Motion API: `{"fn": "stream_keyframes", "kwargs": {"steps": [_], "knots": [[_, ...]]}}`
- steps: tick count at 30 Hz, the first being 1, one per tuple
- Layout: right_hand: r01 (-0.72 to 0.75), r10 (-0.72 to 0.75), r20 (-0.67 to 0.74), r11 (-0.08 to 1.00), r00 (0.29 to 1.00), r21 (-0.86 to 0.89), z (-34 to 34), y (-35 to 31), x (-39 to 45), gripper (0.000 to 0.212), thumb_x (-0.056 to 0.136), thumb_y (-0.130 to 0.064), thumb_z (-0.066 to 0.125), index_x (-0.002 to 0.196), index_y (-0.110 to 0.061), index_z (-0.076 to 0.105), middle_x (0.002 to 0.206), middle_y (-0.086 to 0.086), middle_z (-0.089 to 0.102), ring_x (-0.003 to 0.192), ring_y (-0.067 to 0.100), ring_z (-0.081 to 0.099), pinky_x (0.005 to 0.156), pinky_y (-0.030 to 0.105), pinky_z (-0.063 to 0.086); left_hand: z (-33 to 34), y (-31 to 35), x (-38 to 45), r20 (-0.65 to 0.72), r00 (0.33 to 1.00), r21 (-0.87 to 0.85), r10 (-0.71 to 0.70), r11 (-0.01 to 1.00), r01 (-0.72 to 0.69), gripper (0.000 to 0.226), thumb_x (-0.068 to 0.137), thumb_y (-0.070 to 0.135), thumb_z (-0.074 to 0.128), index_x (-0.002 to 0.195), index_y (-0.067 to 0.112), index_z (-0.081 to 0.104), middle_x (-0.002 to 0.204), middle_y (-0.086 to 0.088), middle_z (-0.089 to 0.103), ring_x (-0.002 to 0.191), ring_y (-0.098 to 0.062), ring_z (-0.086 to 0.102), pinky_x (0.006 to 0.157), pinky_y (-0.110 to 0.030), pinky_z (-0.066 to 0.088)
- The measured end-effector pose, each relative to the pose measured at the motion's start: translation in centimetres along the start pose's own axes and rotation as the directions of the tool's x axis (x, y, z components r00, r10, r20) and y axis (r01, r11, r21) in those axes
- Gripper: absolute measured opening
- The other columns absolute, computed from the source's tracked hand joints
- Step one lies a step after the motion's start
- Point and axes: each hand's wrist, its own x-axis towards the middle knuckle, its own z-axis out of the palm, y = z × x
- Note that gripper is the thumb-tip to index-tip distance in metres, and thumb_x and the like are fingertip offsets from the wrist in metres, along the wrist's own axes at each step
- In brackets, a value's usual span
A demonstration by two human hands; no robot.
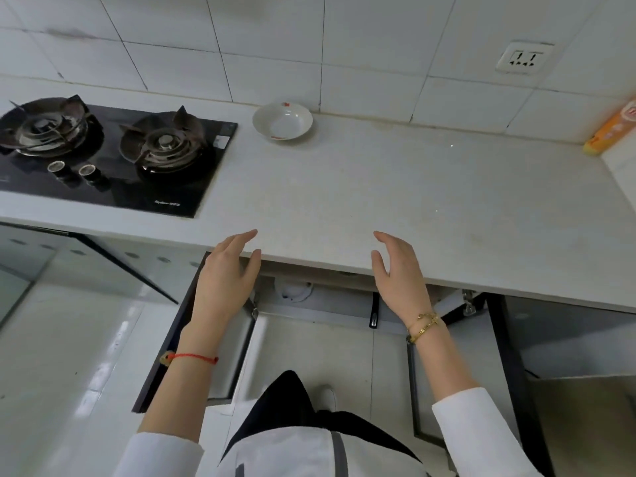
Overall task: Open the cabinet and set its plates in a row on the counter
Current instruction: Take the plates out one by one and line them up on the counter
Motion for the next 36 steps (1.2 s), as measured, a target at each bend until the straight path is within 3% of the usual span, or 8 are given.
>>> {"fn": "stream_keyframes", "kwargs": {"steps": [5, 8, 12, 26, 29, 31, 36], "knots": [[-0.016, 0.015, -0.034, 1.0, 0.999, -0.009, 0.2, -0.4, -3.6, 0.039, 0.101, -0.022, 0.042, 0.139, -0.016, 0.045, 0.139, 0.001, 0.05, 0.134, 0.015, 0.038, 0.11, 0.024, 0.029, -0.4, -0.8, -3.0, 0.028, 1.0, 0.005, 0.014, 1.0, -0.014, 0.039, 0.095, 0.024, 0.054, 0.134, 0.017, 0.055, 0.127, -0.001, 0.062, 0.112, -0.021, 0.059, 0.095, -0.03, 0.046], [-0.039, 0.039, -0.053, 0.999, 0.998, 0.003, 0.6, -0.9, -5.6, 0.039, 0.1, -0.021, 0.043, 0.139, -0.016, 0.046, 0.138, 0.002, 0.05, 0.133, 0.016, 0.039, 0.111, 0.027, 0.03, -0.9, -1.4, -4.4, 0.061, 0.997, 0.019, 0.042, 0.999, -0.044, 0.039, 0.096, 0.024, 0.053, 0.134, 0.015, 0.056, 0.125, -0.001, 0.063, 0.113, -0.018, 0.059, 0.093, -0.023, 0.042], [-0.057, 0.054, -0.09, 0.998, 0.995, -0.026, 1.2, -2.2, -8.4, 0.038, 0.1, -0.019, 0.044, 0.137, -0.011, 0.048, 0.136, 0.004, 0.053, 0.13, 0.02, 0.043, 0.111, 0.03, 0.033, -2.1, -2.3, -6.5, 0.099, 0.993, 0.003, 0.059, 0.998, -0.059, 0.039, 0.095, 0.023, 0.054, 0.133, 0.015, 0.056, 0.128, -0.002, 0.062, 0.115, -0.019, 0.059, 0.095, -0.023, 0.042], [-0.132, 0.126, -0.148, 0.991, 0.981, -0.028, 2.6, -3.7, -16.3, 0.037, 0.099, -0.017, 0.046, 0.134, -0.008, 0.051, 0.134, 0.006, 0.055, 0.129, 0.021, 0.045, 0.106, 0.024, 0.031, -3.5, -3.9, -11.2, 0.183, 0.976, -0.019, 0.114, 0.993, -0.113, 0.038, 0.095, 0.024, 0.054, 0.132, 0.017, 0.057, 0.128, -0.001, 0.062, 0.116, -0.017, 0.058, 0.095, -0.02, 0.037], [-0.14, 0.136, -0.149, 0.99, 0.98, -0.019, 2.1, -2.9, -16.7, 0.037, 0.1, -0.018, 0.045, 0.135, -0.009, 0.05, 0.135, 0.005, 0.055, 0.129, 0.02, 0.045, 0.105, 0.02, 0.029, -2.8, -3.1, -11.6, 0.186, 0.976, -0.038, 0.111, 0.994, -0.106, 0.038, 0.096, 0.024, 0.054, 0.133, 0.018, 0.057, 0.128, 0.001, 0.061, 0.09, -0.011, 0.059, 0.085, -0.018, 0.039], [-0.143, 0.139, -0.148, 0.989, 0.979, -0.02, 1.8, -2.2, -17.0, 0.036, 0.1, -0.018, 0.045, 0.135, -0.011, 0.05, 0.135, 0.004, 0.055, 0.13, 0.019, 0.044, 0.104, 0.019, 0.029, -2.2, -2.4, -11.9, 0.181, 0.977, -0.048, 0.111, 0.993, -0.104, 0.038, 0.095, 0.025, 0.054, 0.132, 0.019, 0.057, 0.125, 0.002, 0.062, 0.083, -0.013, 0.058, 0.08, -0.019, 0.039], [-0.148, 0.145, -0.123, 0.989, 0.982, -0.018, 1.2, 0.6, -17.2, 0.036, 0.1, -0.019, 0.044, 0.134, -0.013, 0.05, 0.134, 0.002, 0.055, 0.129, 0.018, 0.045, 0.104, 0.02, 0.03, 0.3, -1.4, -12.8, 0.189, 0.978, -0.054, 0.083, 0.996, -0.074, 0.039, 0.096, 0.026, 0.052, 0.134, 0.019, 0.055, 0.121, 0.002, 0.062, 0.112, -0.015, 0.058, 0.091, -0.023, 0.043]]}}
